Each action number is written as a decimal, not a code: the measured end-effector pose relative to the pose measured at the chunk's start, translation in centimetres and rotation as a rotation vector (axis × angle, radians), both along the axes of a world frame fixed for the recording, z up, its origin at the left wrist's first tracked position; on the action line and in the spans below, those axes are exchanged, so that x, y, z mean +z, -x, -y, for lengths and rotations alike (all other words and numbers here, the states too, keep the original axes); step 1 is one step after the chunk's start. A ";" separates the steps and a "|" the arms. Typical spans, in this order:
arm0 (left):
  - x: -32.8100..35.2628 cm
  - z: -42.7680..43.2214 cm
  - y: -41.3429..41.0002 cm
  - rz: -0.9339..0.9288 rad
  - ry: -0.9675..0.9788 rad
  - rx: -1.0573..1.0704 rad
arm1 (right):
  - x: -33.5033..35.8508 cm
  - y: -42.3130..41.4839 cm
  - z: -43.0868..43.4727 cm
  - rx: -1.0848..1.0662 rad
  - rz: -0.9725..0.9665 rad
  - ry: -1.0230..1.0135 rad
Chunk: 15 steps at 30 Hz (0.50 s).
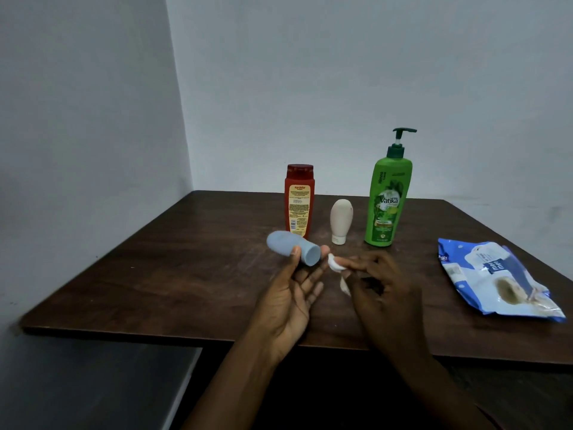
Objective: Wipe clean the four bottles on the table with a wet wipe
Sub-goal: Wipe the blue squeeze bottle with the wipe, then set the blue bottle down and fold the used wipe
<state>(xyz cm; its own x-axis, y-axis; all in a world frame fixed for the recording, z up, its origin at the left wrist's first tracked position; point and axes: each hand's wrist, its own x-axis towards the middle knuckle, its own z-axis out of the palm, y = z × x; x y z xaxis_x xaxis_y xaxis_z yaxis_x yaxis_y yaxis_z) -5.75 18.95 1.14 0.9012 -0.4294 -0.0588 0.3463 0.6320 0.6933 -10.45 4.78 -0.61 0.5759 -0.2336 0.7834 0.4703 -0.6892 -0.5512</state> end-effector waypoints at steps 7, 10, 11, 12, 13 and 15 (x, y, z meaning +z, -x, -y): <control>0.6 -2.7 -2.6 0.179 -0.378 0.060 | 1.0 -3.5 0.9 0.073 -0.181 -0.061; 1.3 -4.3 -4.6 0.276 -0.642 0.017 | 1.5 -6.1 0.8 0.091 -0.219 -0.047; 1.5 -4.7 -5.3 0.292 -0.687 0.021 | 1.7 -7.0 0.6 0.098 -0.226 -0.045; 1.7 -5.0 -6.0 0.304 -0.716 0.038 | 1.9 -7.9 0.5 0.102 -0.238 -0.048; 1.9 -5.2 -6.6 0.313 -0.736 0.061 | 2.0 -8.8 0.4 0.103 -0.257 -0.056; 2.2 -5.3 -7.8 0.351 -0.801 0.120 | 2.0 -10.4 0.1 0.100 -0.300 -0.075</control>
<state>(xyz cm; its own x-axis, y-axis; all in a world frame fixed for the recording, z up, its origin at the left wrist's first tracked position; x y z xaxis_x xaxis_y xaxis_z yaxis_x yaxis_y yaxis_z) 2.09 24.27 3.32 0.9601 -0.2795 -0.0124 -0.0077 -0.0707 0.9975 -0.02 4.69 1.38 0.8017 -0.2148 0.5578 0.3420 -0.6004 -0.7228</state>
